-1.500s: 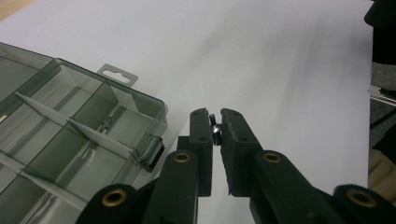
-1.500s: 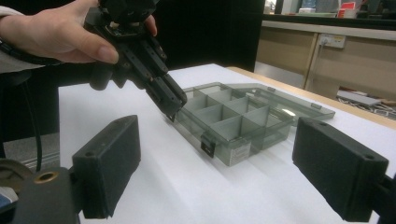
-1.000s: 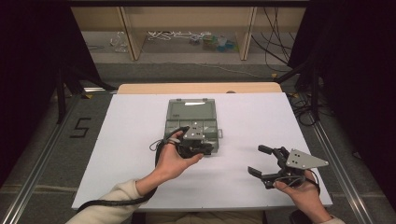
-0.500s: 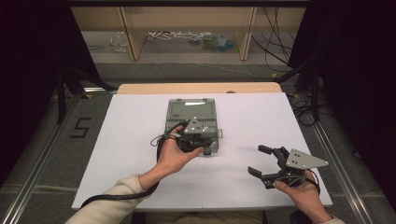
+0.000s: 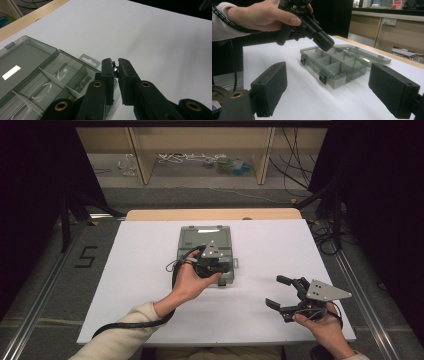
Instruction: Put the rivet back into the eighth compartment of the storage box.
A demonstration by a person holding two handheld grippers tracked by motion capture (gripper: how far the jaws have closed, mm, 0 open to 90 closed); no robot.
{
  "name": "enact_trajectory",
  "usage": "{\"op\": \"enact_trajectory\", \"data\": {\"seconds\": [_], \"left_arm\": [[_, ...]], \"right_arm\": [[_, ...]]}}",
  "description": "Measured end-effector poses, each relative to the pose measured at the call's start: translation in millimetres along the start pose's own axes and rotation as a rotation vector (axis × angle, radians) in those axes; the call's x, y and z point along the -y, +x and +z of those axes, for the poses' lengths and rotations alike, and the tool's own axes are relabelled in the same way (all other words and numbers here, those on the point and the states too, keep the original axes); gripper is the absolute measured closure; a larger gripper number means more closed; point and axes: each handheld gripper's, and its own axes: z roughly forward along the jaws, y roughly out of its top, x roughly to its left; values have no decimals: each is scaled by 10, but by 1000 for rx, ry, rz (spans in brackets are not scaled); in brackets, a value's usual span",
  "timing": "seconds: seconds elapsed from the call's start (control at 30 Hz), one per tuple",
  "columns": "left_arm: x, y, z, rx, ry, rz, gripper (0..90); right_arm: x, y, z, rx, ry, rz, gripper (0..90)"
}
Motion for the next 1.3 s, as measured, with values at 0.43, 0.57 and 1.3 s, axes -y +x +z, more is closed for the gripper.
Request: {"op": "enact_trajectory", "data": {"seconds": [0.43, 0.57, 1.3], "left_arm": [[-33, 53, 73, -16, -16, -34, 825], [-51, 68, 84, -21, -21, -27, 826], [-43, 138, 228, -21, -3, -29, 825]], "right_arm": [[-1, 0, -3, -3, 2, 6, 163], [1, -1, 1, -1, -2, 0, 163], [1, -2, 1, -4, -1, 4, 163]]}}
